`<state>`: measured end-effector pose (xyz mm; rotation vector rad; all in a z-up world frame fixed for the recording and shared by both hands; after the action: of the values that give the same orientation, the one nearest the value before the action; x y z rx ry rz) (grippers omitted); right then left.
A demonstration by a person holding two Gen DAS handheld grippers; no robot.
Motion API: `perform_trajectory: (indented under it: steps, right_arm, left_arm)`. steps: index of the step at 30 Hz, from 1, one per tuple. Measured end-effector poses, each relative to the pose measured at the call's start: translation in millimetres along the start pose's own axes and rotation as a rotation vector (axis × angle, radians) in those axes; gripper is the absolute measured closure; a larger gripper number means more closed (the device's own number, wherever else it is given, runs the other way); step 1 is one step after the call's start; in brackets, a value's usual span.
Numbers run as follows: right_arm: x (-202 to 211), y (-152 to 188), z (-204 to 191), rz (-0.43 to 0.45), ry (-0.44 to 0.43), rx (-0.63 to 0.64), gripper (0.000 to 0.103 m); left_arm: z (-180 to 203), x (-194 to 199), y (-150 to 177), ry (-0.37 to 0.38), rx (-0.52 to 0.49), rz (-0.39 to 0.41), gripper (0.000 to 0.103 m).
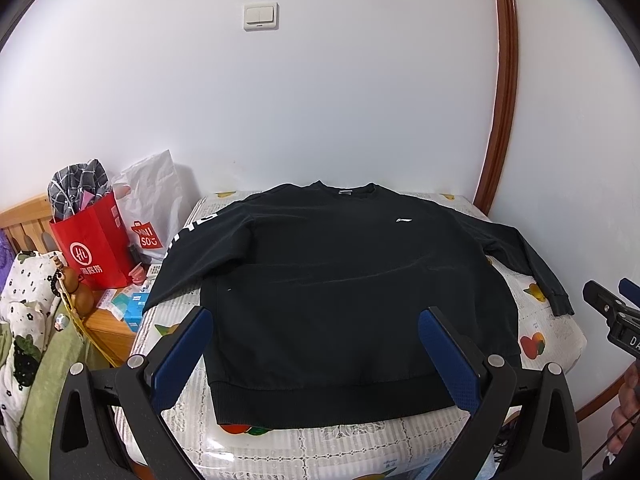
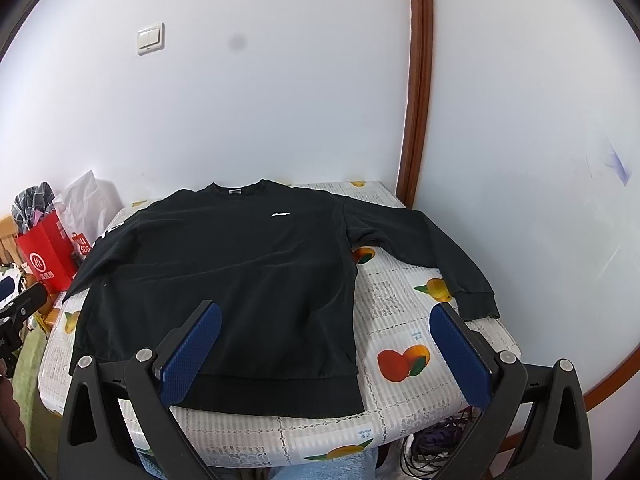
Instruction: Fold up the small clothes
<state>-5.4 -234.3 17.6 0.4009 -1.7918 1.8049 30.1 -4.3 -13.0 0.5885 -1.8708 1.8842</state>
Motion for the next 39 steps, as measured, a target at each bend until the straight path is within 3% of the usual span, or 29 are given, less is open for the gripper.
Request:
perform_trajectory:
  steps: [16,25,29,39]
  right_arm:
    - [-20,-15,-8,-0.005,0.008,-0.002,0.0]
    - [-69,-23,-22,-0.044,-0.007,0.007,0.0]
    - [-98,-20,-35,-0.087,-0.047,0.002,0.001]
    - [-165,-11,-93,-0.155,-0.097,0.03,0.002]
  left_arm:
    - [-10,-15,-14,0.016,0.008,0.034,0.0]
    - [-37,-65,-13,0.029,0.022,-0.01,0.0]
    - [-68,-101,0,0.007,0.052,-0.095,0.0]
    - [-202,-181,49,-0.189,0.201,-0.251,0.005]
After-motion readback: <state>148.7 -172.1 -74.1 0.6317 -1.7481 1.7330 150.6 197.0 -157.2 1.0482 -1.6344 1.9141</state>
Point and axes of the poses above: each gripper's, at about its wrist camera, not at the fingertips, and x roughly against the way its jaws point, z to its right, y to its underside, the point moved 3 cm from there along -x, roughly the way its jaws point, and after that the axes turned 1 degree about z, right-handed, at the moved point
